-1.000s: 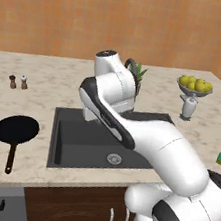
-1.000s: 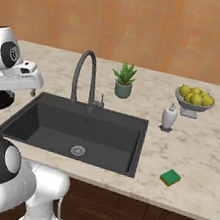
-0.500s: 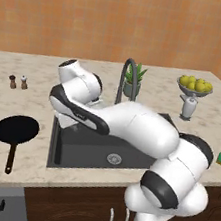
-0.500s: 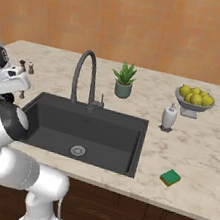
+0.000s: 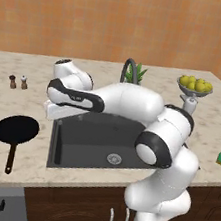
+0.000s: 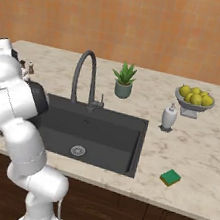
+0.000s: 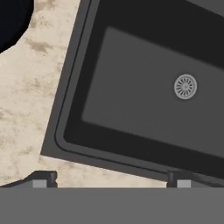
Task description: Pick the pan and sponge and place them into the sink. Then turn on the water.
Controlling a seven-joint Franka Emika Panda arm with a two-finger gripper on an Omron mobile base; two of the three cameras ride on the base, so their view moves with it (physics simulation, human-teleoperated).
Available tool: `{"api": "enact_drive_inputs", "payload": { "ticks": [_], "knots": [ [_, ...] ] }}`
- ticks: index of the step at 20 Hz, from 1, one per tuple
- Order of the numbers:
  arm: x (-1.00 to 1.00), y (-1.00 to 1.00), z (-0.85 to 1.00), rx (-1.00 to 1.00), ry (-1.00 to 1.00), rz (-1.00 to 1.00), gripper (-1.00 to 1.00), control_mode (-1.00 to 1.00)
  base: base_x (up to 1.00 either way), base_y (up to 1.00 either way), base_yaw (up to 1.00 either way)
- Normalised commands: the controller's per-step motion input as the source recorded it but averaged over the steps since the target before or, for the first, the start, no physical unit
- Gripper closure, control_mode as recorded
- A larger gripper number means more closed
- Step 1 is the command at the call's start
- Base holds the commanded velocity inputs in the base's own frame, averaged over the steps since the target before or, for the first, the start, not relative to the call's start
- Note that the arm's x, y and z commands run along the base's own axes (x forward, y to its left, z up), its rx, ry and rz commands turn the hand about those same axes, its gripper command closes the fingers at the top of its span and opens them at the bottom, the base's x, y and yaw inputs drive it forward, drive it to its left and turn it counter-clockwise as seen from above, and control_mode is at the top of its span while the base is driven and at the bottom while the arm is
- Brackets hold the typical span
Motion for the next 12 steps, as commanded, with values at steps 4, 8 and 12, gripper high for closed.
{"api": "enact_drive_inputs", "payload": {
  "ticks": [4,8,12],
  "knots": [
    [0.06,0.09,-0.12,0.0,0.02,0.0,-1.0,-1.0,0.0,0.0,0.0],
    [0.0,0.14,-0.22,0.0,0.0,0.0,-1.0,-1.0,0.0,0.0,0.0],
    [0.0,0.32,-0.39,0.08,0.0,0.0,-1.0,-1.0,0.0,0.0,0.0]
  ]
}}
